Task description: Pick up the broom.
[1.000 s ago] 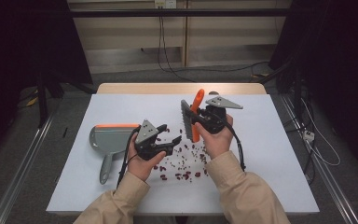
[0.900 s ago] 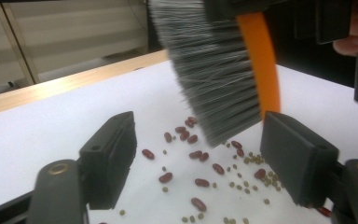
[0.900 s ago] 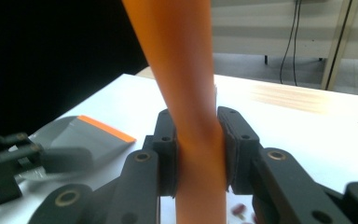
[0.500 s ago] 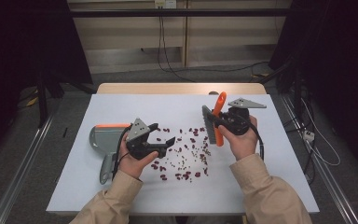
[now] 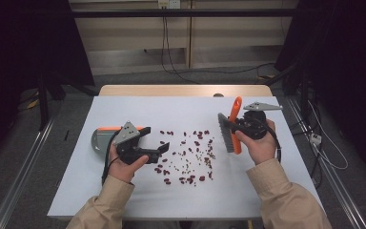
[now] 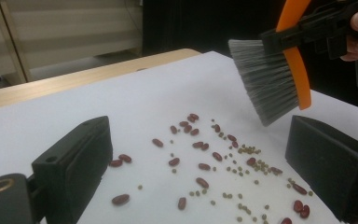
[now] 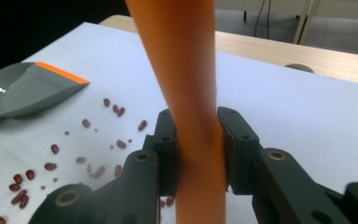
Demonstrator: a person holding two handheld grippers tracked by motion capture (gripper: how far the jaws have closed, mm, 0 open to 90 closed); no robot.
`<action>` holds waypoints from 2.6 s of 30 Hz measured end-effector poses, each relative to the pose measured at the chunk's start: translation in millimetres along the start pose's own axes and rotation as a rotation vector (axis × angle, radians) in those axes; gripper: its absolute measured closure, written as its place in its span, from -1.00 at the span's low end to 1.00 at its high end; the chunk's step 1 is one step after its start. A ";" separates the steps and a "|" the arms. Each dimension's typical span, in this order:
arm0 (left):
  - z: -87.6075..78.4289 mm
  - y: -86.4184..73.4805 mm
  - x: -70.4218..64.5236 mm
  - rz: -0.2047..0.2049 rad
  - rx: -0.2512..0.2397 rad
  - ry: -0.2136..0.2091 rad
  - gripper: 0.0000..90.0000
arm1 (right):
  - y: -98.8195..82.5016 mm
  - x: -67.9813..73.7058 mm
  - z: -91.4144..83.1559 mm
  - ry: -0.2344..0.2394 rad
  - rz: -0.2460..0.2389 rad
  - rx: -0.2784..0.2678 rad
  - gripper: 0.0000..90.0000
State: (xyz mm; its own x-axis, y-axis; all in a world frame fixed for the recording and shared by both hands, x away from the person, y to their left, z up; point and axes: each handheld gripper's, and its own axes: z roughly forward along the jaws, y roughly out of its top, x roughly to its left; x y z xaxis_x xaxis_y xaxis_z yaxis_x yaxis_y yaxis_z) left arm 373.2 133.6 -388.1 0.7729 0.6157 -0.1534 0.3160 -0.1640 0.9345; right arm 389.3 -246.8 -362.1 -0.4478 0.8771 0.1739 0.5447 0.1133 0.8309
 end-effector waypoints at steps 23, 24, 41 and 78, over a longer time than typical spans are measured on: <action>-28.5 -15.0 16.7 0.005 0.014 0.023 -0.84 | -13.9 -31.2 44.5 -0.124 0.016 0.061 0.56; -28.6 -15.4 17.1 0.003 0.014 0.025 -0.84 | -14.7 -32.4 47.5 -0.126 0.025 0.060 0.55; -29.7 -19.3 20.7 -0.007 0.015 0.041 -0.84 | -21.2 -34.6 57.9 -0.156 -0.030 0.130 0.45; -47.5 -28.3 33.3 -0.014 0.033 0.050 -0.87 | -33.9 -33.5 33.7 -0.133 -0.035 0.095 0.59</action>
State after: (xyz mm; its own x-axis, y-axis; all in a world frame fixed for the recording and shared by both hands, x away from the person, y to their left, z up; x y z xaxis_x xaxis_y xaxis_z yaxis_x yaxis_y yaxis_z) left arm 363.8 195.4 -404.4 0.7402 0.6556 -0.1491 0.3450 -0.1800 0.9212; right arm 409.7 -264.3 -413.9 -0.3735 0.9251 0.0686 0.5977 0.1834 0.7805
